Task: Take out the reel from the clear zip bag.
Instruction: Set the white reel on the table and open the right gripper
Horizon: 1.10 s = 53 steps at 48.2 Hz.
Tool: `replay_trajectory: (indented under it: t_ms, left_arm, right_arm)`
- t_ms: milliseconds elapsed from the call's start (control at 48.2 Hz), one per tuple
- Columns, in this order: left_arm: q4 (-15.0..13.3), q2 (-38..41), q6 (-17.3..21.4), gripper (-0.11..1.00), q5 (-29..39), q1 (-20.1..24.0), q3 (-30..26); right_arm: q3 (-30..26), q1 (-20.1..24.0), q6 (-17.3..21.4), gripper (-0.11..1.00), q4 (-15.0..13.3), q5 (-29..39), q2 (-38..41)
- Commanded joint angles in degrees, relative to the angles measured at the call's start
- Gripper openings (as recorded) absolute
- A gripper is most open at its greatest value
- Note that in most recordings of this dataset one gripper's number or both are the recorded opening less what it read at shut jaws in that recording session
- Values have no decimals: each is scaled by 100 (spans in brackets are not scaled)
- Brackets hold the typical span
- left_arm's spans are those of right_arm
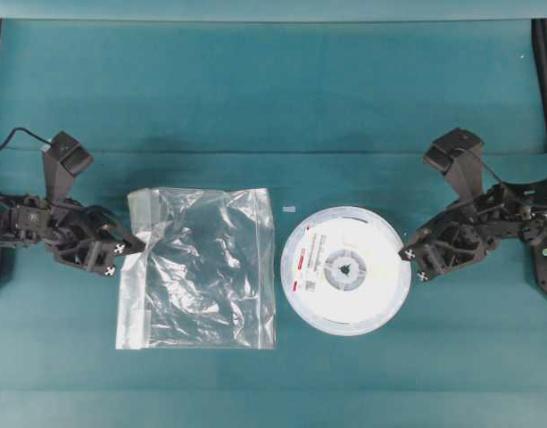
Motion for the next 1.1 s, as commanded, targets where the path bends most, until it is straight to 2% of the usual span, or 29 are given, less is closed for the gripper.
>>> replay_trajectory:
  t_ms: [0, 208, 332, 415, 581, 664, 934, 1080]
  left_arm:
    - [18, -18, 0, 1, -26, 9, -79]
    - [18, -26, 0, 1, -35, 9, -97]
    - [18, -18, 0, 1, -35, 9, -97]
    - [18, -18, 0, 1, -35, 9, -97]
    - [18, -26, 0, 1, -35, 9, -97]
    - [9, -26, 0, 1, -35, 26, -88]
    - [18, -53, 18, 1, -35, 132, -79]
    - [9, -53, 18, 8, -35, 167, -79]
  right_arm:
    - [-53, -9, 53, 3, 0, -105, -44]
    - [-53, 0, 62, 4, 44, -132, -26]
    - [-53, -9, 62, 15, 105, -105, -35]
    - [-35, -9, 62, 31, 123, -53, -62]
    - [-79, 18, 44, 77, 132, 167, -105]
    - [-105, 35, 9, 92, 79, 185, -167]
    - [-88, 44, 9, 92, -9, 185, -589]
    - [-44, 44, 9, 92, -9, 185, -782]
